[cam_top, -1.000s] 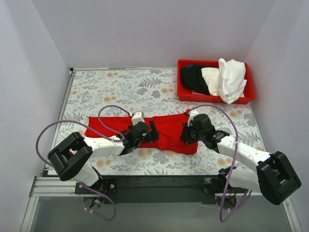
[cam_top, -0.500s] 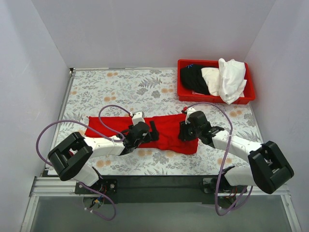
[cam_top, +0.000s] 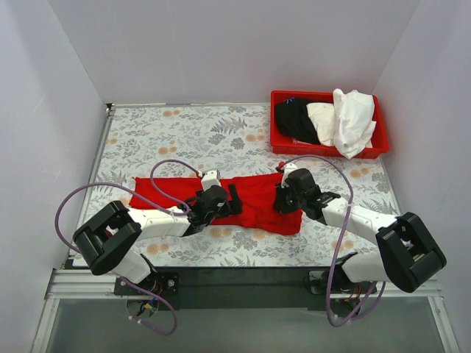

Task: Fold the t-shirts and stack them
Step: Fold the tshirt

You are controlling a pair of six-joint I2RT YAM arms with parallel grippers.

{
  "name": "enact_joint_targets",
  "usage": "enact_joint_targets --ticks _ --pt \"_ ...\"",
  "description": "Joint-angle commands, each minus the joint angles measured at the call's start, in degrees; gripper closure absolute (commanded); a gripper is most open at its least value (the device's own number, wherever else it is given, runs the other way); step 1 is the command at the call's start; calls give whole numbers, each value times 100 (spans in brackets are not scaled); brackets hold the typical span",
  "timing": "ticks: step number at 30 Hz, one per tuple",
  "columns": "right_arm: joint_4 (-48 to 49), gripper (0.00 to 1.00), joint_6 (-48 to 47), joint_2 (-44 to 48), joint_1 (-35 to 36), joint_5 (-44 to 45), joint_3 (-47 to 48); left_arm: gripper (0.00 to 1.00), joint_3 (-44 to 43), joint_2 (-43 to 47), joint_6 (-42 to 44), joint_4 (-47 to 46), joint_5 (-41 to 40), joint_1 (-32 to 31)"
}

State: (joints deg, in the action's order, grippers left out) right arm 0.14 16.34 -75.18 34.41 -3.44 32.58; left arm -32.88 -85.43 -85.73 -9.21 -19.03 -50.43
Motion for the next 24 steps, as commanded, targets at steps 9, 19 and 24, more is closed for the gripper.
enact_joint_targets --ticks 9,19,24 --pt "-172 99 18 1083 30 -218 -172 19 300 -290 -22 1062 162 -28" --pt "-672 99 221 1646 320 -350 -524 19 344 -281 -31 1018 154 -19" --pt "-1095 99 291 1892 452 -254 -559 19 379 -290 -22 983 163 -28"
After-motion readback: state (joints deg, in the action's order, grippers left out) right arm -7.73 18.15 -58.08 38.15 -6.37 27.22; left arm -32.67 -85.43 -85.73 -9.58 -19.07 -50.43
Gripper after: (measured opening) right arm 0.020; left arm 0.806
